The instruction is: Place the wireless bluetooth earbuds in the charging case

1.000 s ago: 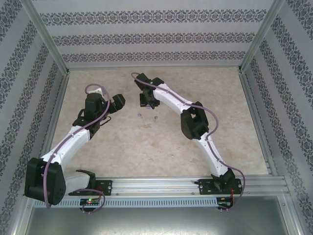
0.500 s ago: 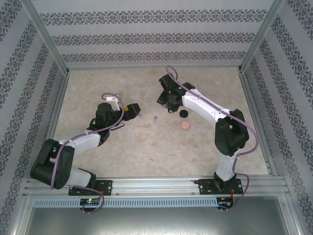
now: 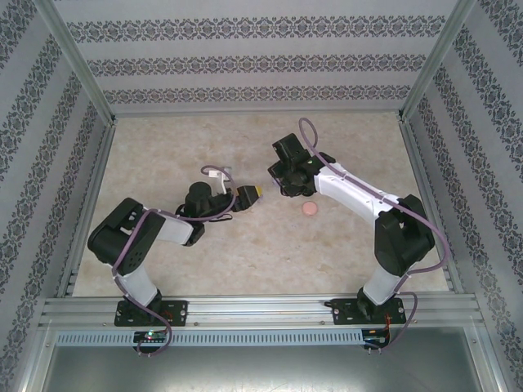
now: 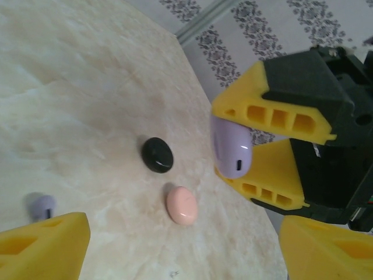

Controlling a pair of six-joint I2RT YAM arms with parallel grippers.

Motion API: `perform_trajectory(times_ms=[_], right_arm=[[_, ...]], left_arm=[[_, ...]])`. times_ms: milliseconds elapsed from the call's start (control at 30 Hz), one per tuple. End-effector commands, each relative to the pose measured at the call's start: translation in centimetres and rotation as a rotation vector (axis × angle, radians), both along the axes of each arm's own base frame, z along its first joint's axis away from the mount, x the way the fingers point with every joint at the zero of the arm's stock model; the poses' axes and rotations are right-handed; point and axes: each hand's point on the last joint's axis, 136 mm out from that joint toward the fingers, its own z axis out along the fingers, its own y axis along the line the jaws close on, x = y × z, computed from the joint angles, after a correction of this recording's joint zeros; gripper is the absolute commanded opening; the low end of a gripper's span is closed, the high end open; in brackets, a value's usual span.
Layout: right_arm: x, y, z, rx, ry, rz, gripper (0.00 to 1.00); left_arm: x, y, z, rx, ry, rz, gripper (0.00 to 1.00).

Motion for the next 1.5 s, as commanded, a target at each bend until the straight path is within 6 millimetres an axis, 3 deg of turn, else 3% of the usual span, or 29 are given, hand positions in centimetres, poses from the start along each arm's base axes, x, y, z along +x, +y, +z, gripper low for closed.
perform_trajectory(times_ms=[0, 700, 1233, 1467], right_arm=[[0.0, 0.2, 0.9, 0.018, -0.025, -0.033, 0.24], [-0.4, 2.0, 1.5, 0.054, -0.036, 0.015, 0.24], [-0.5, 2.4, 1.6, 0.062, -0.042, 0.022, 0.24], [-0.5, 2.5, 1.8, 0.067, -0.045, 0.025, 0.23]], left_arm=[[0.5, -1.7, 3.0, -0.066, -0.107, -0.022, 0.81], [2.8, -4.8, 3.1, -0.116, -0.123, -0.037, 0.66], [3.8, -5.2, 2.8, -0.133, -0.122, -0.025, 0.47], [4.0, -5.2, 2.7, -0.138, -0.121, -0.017, 0.32]])
